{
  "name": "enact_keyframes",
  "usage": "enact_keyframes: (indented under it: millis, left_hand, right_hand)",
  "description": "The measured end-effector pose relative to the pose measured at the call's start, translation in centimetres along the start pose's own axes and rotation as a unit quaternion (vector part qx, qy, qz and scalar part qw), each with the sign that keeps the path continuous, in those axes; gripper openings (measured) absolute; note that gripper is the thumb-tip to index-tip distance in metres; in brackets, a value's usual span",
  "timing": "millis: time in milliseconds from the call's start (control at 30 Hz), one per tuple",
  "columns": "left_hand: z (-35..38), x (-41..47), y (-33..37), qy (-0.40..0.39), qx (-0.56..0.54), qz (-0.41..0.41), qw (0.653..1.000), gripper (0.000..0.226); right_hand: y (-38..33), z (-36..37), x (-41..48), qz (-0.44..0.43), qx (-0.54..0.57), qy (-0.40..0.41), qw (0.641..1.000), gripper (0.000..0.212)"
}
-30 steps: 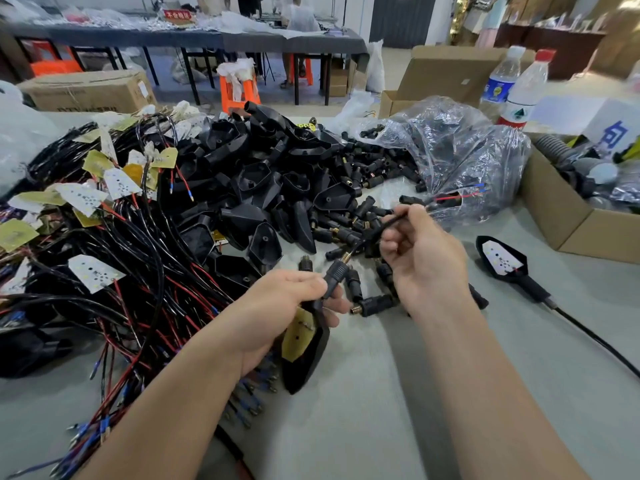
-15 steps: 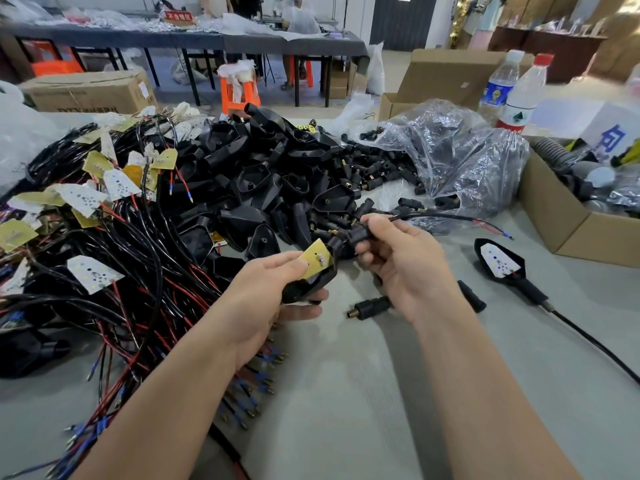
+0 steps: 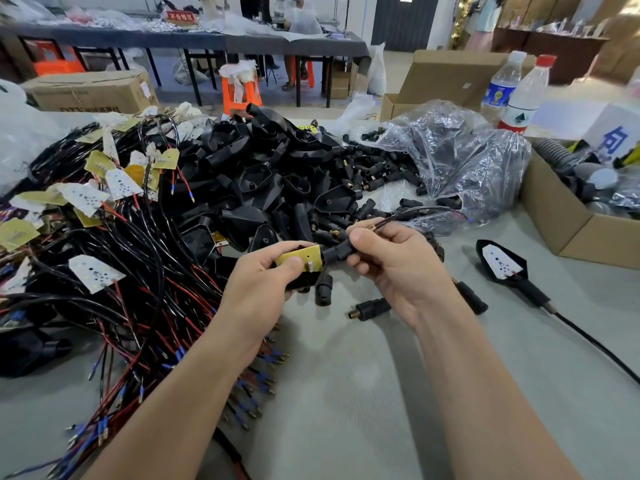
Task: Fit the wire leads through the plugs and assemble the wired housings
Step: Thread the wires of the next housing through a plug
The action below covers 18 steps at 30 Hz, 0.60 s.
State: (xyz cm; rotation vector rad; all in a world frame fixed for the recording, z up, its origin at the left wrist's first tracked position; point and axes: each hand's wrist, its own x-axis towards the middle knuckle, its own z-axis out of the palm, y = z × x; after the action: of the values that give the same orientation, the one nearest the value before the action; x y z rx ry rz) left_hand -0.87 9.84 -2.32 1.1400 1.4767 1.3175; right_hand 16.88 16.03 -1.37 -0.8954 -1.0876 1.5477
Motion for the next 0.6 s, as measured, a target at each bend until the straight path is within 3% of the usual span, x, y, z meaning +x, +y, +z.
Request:
enact_keyframes:
  millis: [400, 600]
  left_hand:
    - [-0.30, 0.29, 0.08, 0.028, -0.032, -0.016, 0.999, 0.034]
    - [-0.17, 0.37, -0.40, 0.055, 0.051, 0.022, 0.997, 0.032]
  right_hand:
    - [0.06, -0.08, -0.24, 0.008, 0.077, -0.094, 0.993, 0.033]
    - [0.09, 0.07, -0.28, -0.002, 0.056, -0.086, 0.995, 0.046]
